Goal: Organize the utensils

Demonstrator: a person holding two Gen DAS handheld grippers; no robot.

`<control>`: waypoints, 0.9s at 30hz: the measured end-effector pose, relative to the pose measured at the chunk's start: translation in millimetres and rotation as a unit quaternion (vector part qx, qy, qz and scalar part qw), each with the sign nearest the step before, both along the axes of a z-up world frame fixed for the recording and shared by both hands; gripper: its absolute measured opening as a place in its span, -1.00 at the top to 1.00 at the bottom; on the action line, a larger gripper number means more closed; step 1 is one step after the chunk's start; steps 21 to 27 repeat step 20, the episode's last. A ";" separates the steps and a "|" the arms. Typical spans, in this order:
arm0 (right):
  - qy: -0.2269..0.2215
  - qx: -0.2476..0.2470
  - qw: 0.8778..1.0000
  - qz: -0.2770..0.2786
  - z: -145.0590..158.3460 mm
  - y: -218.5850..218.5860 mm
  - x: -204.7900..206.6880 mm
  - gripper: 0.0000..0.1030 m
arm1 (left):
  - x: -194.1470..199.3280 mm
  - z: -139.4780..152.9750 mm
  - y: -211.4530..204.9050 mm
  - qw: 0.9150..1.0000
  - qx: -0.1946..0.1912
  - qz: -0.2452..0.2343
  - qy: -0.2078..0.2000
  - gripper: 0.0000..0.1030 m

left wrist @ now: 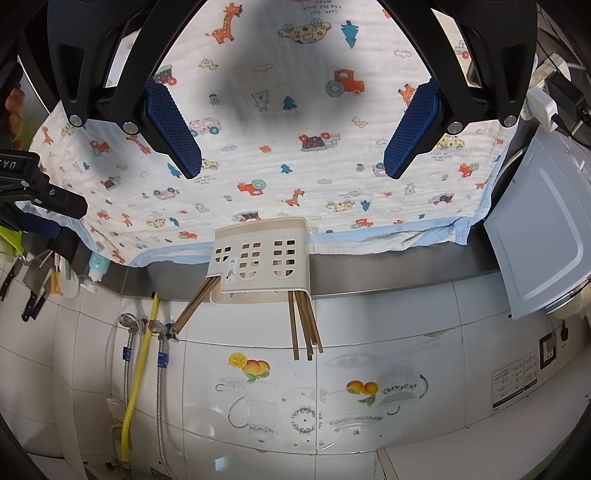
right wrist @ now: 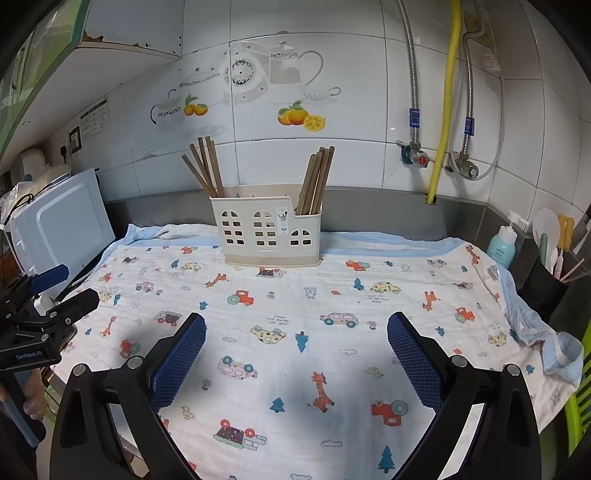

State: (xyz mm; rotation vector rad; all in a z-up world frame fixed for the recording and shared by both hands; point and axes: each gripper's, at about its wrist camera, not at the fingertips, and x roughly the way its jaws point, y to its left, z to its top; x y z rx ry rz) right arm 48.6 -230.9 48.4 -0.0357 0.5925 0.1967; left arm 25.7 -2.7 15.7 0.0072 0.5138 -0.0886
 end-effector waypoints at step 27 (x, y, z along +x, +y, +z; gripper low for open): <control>0.003 0.003 1.000 -0.001 -2.6 -1.3 2.0 -0.85 | 2.8 -3.6 3.9 1.000 -0.005 0.006 0.003 -0.90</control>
